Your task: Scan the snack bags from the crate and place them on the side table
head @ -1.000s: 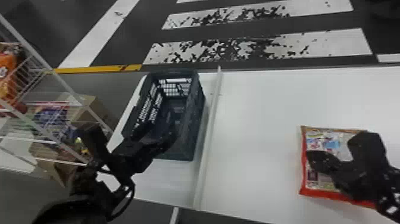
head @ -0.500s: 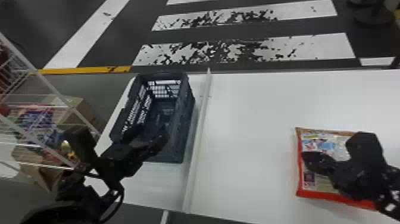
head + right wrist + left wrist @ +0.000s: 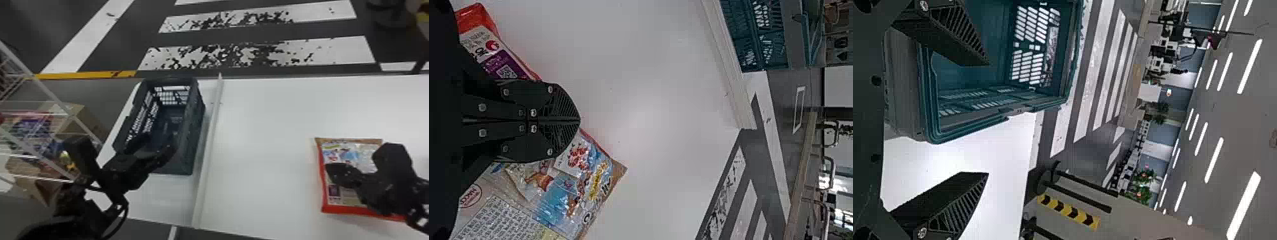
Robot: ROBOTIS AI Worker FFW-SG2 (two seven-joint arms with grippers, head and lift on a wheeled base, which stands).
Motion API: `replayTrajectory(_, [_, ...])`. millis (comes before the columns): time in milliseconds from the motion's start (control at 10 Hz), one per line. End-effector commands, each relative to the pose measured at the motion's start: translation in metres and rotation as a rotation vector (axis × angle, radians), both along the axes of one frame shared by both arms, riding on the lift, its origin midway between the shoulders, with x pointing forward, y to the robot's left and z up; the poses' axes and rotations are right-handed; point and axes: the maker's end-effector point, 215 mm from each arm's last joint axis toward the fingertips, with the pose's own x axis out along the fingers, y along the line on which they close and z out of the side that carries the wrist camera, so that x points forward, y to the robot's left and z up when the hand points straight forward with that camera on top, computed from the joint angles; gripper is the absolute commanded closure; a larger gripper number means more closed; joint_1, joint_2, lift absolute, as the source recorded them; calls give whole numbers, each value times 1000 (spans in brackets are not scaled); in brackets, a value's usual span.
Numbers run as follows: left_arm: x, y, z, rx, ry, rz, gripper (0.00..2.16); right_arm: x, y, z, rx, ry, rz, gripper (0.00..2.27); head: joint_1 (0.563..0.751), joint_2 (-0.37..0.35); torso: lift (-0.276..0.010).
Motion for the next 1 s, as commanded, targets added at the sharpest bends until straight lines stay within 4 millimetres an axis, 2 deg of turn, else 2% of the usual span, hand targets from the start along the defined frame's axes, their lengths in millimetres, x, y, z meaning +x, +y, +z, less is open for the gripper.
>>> replayTrajectory(0, [0,-1,0,-5,0,3,87,0,-6,-2,-15,1,-3,2240,695,224,-94])
replayTrajectory(400, [0,-2,1,-5,-3,-1,87,8,-26,3,-29,-22,-28,2240,695,198,-94])
replayTrajectory(600, [0,-3,2,-5,-4,-1,87,8,-30,14,0,-42,-33,2206,695,182,-94])
replayTrajectory(700, [0,-3,2,-5,-4,-1,87,7,-28,30,37,-65,-40,2003,695,179,-94])
replayTrajectory(800, [0,-3,2,-5,-4,-1,87,4,-27,48,63,-86,-46,1656,695,180,-94])
replayTrajectory(900, [0,-3,2,-5,-4,-1,87,0,-29,64,84,-89,-46,1457,695,181,-94])
